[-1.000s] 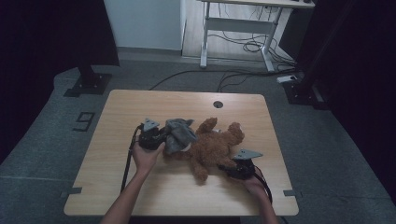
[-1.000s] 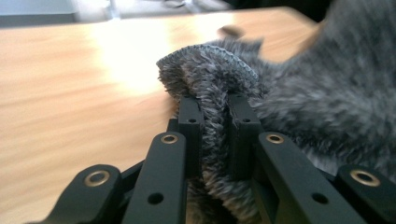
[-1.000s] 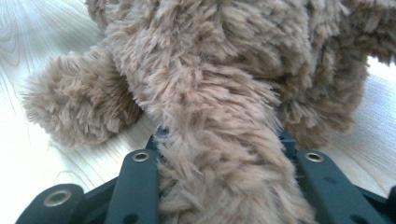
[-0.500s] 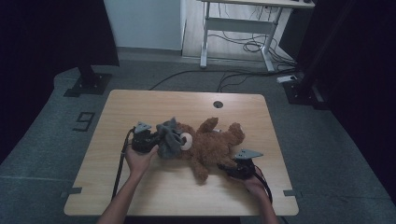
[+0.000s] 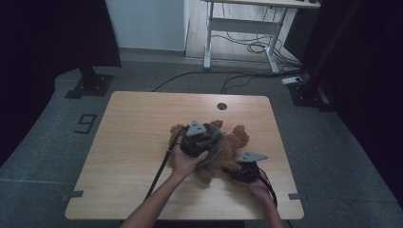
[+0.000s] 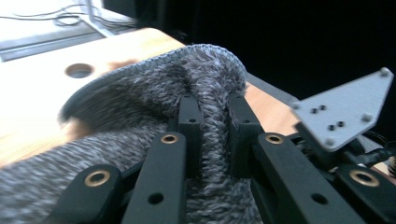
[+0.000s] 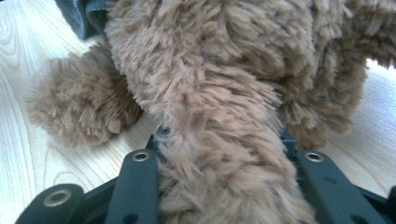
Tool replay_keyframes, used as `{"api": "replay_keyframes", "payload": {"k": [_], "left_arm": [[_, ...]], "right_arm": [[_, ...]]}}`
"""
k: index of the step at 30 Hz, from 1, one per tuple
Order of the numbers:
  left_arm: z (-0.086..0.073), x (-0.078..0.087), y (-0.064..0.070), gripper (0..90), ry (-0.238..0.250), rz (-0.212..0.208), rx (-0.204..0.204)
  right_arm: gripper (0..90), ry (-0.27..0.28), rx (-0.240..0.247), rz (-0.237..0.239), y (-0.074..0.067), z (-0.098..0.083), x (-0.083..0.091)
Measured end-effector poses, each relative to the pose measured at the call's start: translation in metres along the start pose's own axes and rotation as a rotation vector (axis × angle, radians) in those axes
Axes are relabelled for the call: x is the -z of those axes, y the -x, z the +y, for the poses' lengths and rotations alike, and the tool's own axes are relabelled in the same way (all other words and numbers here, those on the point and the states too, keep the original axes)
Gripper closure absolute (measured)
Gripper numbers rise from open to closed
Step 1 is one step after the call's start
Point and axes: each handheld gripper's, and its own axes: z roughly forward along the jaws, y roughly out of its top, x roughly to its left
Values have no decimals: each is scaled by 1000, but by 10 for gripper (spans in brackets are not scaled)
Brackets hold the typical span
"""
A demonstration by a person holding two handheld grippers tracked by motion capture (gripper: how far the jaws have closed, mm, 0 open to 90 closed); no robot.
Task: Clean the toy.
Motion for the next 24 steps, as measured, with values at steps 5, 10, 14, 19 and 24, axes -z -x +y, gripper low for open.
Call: {"api": "replay_keyframes", "payload": {"k": [5, 10, 14, 19, 24], "left_arm": [[-8, -34, 13, 782, -66, -30, 5], [-21, -48, 16, 781, -104, -3, -46], [-21, -40, 10, 784, -81, 42, -44], [-21, -27, -14, 783, -62, 141, -3], [-26, -15, -35, 782, -79, 202, 19]], "right_arm": [[594, 0, 0, 1, 0, 0, 0], [595, -5, -4, -1, 0, 0, 0], [596, -2, 1, -4, -1, 0, 0], [596, -3, 1, -2, -1, 0, 0], [597, -5, 4, 2, -1, 0, -1]]}}
